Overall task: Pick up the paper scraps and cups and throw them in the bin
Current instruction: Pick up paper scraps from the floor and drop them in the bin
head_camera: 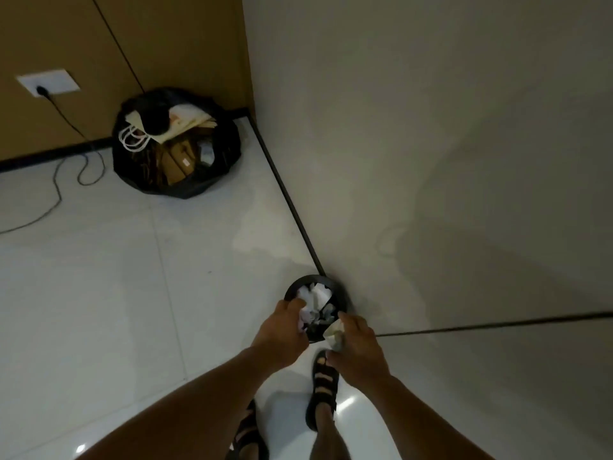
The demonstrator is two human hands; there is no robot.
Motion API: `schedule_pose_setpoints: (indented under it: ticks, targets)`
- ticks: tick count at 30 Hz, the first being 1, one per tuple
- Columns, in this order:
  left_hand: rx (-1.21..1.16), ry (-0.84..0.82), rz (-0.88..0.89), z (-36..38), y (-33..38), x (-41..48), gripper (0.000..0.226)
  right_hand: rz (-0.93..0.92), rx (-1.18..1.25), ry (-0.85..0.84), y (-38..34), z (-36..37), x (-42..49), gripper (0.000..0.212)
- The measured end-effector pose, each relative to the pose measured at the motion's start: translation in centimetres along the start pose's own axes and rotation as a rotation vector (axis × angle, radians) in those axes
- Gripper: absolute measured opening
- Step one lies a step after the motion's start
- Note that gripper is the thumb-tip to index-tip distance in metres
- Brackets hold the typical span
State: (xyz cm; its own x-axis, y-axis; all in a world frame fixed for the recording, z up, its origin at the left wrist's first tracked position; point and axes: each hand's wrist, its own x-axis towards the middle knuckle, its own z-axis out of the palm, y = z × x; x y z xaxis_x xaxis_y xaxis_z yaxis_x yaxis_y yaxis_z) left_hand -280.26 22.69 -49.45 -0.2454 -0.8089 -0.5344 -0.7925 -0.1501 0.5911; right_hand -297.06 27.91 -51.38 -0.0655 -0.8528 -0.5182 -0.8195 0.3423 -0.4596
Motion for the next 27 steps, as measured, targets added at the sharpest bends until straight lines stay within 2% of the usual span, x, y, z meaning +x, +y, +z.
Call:
schedule_pose_setpoints:
  ticks: [3, 9, 16, 19, 21, 27]
  targets:
    - [-0.044, 0.025, -0.039, 4.1, -2.6, 7.4, 0.049, -0.026, -0.058, -0.008, 3.1, 3.4, 8.2, 0.075]
    - [-0.094, -0.004, -0.087, 14.1, -9.3, 19.9, 0.060, -0.056, -0.187, 0.007, 10.2, 11.4, 21.6, 0.077]
    - [-0.105, -0.038, -0.167, 23.7, -15.2, 25.9, 0.075, -0.076, -0.314, -0.120, 16.6, 19.5, 27.7, 0.086]
    - [-0.055, -0.085, -0.187, 24.7, -16.2, 25.2, 0.067, -0.098, -0.353, -0.141, 17.5, 20.4, 27.3, 0.086]
    - [-0.026, -0.061, -0.192, 24.0, -16.6, 24.1, 0.066, -0.080, -0.339, -0.151, 17.2, 20.1, 26.5, 0.086]
    - [0.028, -0.009, -0.190, 16.7, -15.8, 19.3, 0.069, -0.018, -0.375, -0.178, 12.9, 15.2, 23.3, 0.077]
